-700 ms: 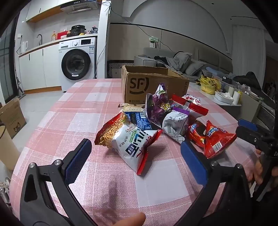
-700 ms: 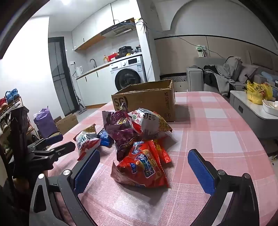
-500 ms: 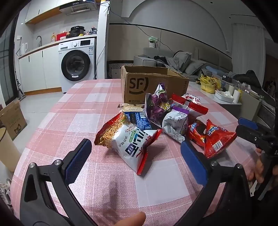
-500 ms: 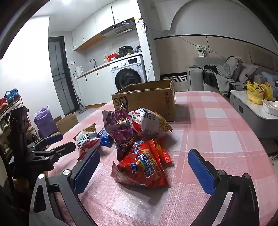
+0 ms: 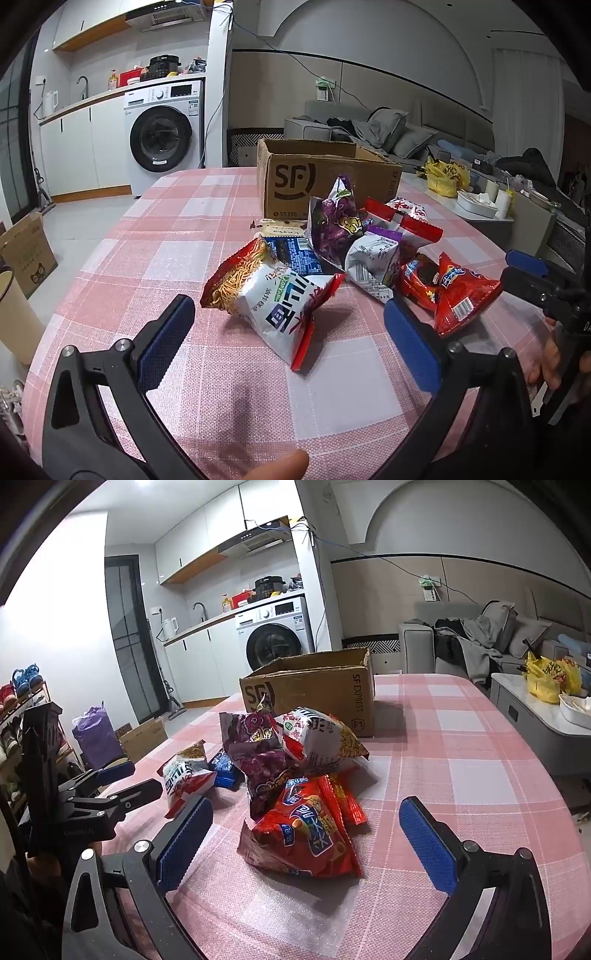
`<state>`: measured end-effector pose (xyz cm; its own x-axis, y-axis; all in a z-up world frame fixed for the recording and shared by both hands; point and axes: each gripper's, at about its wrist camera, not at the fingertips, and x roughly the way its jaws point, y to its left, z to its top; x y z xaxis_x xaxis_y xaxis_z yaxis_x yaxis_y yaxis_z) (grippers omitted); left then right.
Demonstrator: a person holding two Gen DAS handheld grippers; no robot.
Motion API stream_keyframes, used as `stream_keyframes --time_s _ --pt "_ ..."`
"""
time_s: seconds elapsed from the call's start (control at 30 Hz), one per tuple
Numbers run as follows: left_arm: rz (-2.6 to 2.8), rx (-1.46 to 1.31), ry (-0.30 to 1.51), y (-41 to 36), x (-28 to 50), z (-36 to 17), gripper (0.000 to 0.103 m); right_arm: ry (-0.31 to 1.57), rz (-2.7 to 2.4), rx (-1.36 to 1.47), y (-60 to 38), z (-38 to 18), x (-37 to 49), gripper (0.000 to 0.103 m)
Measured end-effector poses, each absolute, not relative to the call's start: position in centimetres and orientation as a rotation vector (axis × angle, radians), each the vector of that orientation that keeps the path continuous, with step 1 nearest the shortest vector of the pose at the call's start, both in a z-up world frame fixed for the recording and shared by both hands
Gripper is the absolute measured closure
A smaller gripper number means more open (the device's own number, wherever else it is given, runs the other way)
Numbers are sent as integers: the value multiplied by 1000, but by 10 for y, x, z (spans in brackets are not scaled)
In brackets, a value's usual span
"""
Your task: Organize snacks
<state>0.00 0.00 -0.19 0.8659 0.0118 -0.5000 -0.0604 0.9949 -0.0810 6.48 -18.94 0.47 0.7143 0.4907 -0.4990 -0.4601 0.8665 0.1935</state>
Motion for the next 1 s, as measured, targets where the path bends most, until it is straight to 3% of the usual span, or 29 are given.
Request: stream_keyframes --time_s 1.0 --pt "37 -93 522 -2 1 -3 1 567 528 51 -189 5 64 0"
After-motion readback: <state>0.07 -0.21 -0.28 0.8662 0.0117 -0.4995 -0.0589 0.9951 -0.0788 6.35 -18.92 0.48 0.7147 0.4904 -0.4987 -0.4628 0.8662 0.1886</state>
